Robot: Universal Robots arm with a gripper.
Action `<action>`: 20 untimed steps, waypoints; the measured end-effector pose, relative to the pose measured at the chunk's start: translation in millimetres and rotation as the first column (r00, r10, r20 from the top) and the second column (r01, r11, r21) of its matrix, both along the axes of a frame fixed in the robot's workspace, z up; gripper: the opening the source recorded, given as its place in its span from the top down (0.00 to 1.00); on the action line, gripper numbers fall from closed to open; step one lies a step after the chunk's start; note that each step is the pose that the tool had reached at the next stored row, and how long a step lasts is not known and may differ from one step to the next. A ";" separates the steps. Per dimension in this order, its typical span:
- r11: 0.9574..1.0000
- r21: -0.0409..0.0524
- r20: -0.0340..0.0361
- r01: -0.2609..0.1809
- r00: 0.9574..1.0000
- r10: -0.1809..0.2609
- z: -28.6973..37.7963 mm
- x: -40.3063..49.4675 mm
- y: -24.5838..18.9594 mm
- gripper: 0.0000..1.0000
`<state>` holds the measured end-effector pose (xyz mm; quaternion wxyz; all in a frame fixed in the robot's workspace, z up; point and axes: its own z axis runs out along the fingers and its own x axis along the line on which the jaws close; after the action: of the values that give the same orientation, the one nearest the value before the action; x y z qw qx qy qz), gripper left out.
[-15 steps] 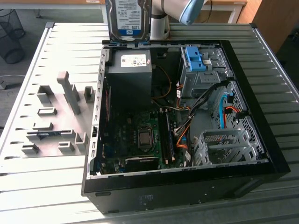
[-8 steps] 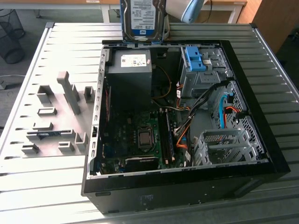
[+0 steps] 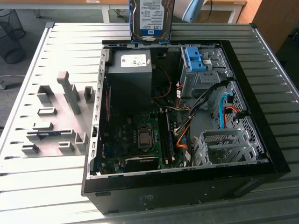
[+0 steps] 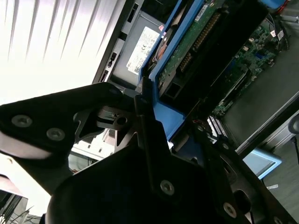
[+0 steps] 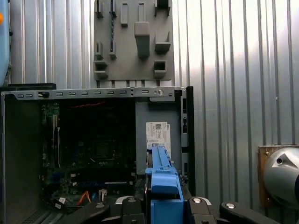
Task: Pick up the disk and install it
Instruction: 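Pick up the disk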
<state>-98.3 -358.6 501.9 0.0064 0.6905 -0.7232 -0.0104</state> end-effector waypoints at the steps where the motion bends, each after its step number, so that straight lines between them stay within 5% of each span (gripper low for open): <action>1: 1.000 0.000 0.000 0.000 1.000 0.000 0.0 0.1 0.0 0.64; 20: 1.000 0.000 0.000 0.000 1.000 0.000 0.0 1.8 -4.7 0.64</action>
<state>-96.5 -363.3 501.8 0.0065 0.6906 -0.7232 -0.0104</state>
